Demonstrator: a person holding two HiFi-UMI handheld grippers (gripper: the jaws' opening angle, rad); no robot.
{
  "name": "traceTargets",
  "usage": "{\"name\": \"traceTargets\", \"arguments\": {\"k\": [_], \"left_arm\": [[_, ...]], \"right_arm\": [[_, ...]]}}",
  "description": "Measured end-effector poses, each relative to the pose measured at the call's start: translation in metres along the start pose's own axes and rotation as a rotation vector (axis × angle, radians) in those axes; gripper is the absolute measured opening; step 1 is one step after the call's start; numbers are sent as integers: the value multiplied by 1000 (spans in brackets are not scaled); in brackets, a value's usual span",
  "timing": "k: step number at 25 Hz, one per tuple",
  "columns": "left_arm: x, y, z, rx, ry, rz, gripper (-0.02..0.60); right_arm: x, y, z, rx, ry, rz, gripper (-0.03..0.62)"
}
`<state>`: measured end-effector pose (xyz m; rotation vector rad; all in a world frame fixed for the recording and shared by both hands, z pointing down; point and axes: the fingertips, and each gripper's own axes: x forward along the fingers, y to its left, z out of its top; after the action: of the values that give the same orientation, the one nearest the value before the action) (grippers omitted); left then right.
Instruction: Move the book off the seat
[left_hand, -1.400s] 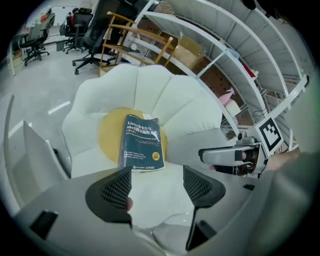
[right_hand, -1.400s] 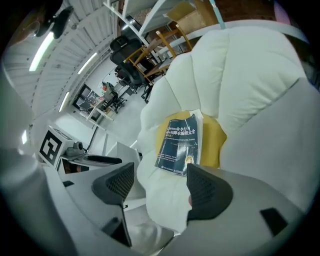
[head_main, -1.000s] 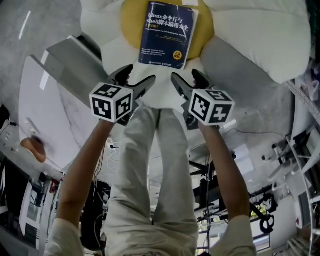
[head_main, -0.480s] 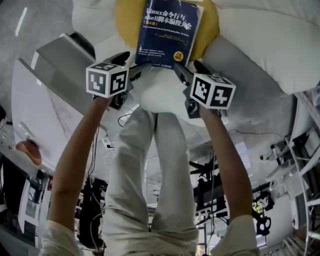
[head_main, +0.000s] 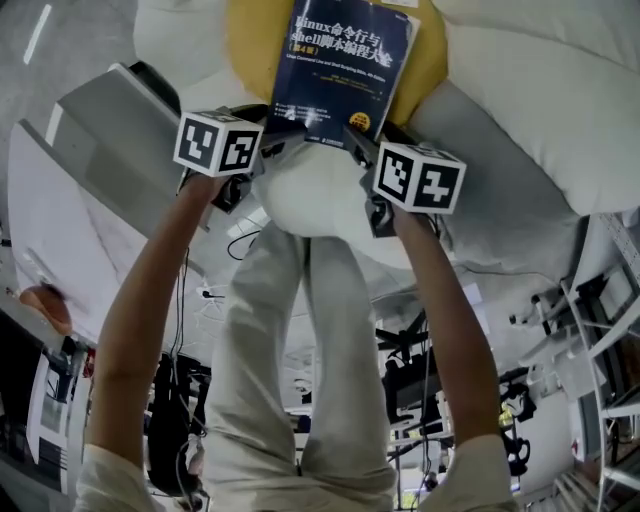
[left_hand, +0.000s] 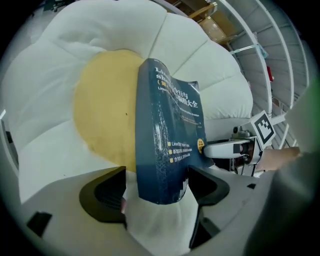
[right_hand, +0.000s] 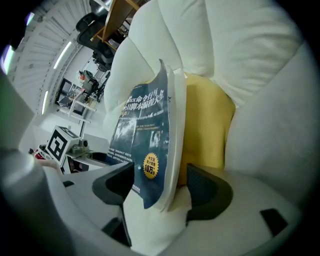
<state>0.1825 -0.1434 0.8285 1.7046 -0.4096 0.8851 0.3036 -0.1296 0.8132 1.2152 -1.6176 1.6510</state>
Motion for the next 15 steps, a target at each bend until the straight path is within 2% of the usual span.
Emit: {"name": "traceTargets", "arguments": {"k": [3,7,10,15], "left_arm": [[9,2,-2,-32,-6,-26,373],[14,0,-2,-3,-13,-43,369],[12,-4,0,13,-38,-29,323],[-9,-15,6,9,-131,-23,261]], "right_arm": [[7,-3,-7,1,42,-13,311],[19,-8,-13,19,101,-14,311],[21,-5,-12,9,120,2,308],[21,2,-12,22,96,11,250]]}}
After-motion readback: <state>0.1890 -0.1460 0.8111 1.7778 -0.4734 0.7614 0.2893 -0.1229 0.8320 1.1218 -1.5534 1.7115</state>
